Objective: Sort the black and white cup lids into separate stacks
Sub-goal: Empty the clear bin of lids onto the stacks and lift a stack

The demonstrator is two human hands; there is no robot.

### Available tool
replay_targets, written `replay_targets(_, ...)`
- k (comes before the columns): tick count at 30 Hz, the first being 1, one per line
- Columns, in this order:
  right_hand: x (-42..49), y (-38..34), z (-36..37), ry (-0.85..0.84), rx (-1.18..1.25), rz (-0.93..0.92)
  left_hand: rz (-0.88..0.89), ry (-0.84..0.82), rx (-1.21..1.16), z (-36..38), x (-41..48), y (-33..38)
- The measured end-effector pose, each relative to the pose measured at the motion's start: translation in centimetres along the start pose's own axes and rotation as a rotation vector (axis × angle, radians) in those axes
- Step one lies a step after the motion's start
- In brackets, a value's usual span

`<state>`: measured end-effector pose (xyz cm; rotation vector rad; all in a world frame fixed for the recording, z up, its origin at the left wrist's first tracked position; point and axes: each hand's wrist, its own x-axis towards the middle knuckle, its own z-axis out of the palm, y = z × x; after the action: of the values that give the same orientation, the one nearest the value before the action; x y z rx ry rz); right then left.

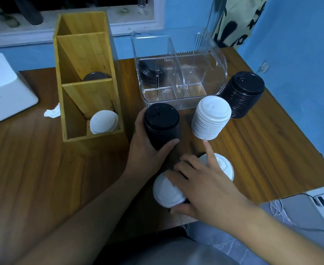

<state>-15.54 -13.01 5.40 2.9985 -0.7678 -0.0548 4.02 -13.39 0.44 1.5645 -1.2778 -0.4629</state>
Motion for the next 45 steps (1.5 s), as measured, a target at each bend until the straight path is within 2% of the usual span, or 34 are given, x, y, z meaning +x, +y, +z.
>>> replay_targets(3, -0.4, -0.1, 0.2, 0.026, 0.069, 0.029, 0.003, 0.006, -0.016, -0.1, -0.1, 0.0)
replay_targets(9, -0.2, -0.5, -0.5, 0.112, 0.122, 0.233, 0.021, 0.004, -0.016, -0.1, -0.1, 0.0)
replay_targets(14, 1.1, -2.3, 0.4, -0.052, 0.086, 0.115, 0.018, -0.008, -0.019, -0.1, 0.0, 0.0)
replay_targets(18, 0.1, -0.2, 0.1, -0.086, 0.273, -0.068, 0.012, -0.001, -0.016, -0.1, 0.0, 0.0)
replay_targets(20, -0.6, 0.7, -0.4, -0.034, 0.309, -0.033, 0.009, 0.009, -0.012, -0.1, 0.0, 0.0)
replay_targets(23, -0.8, 0.4, -0.7, 0.064, 0.184, 0.070, 0.016, 0.010, -0.008, -0.1, 0.0, -0.2)
replay_targets(25, -0.3, -0.1, -0.6, 0.035, 0.128, 0.090, 0.025, 0.007, -0.004, 0.0, -0.1, -0.2)
replay_targets(30, -0.6, 0.2, 0.4, 0.009, 0.189, -0.043, 0.020, 0.001, -0.008, -0.1, -0.1, -0.2)
replay_targets(38, -1.5, 2.1, 0.6, -0.078, 0.083, -0.036, 0.002, -0.001, 0.004, -0.1, -0.1, -0.2)
replay_targets(41, -1.6, 2.2, 0.8, 0.011, 0.198, -0.082, -0.007, -0.006, 0.001, 0.0, -0.2, -0.2)
replay_targets(45, -1.8, 3.5, -1.6, 0.146, 0.557, -0.088, -0.033, -0.001, 0.000, -0.1, -0.1, -0.2)
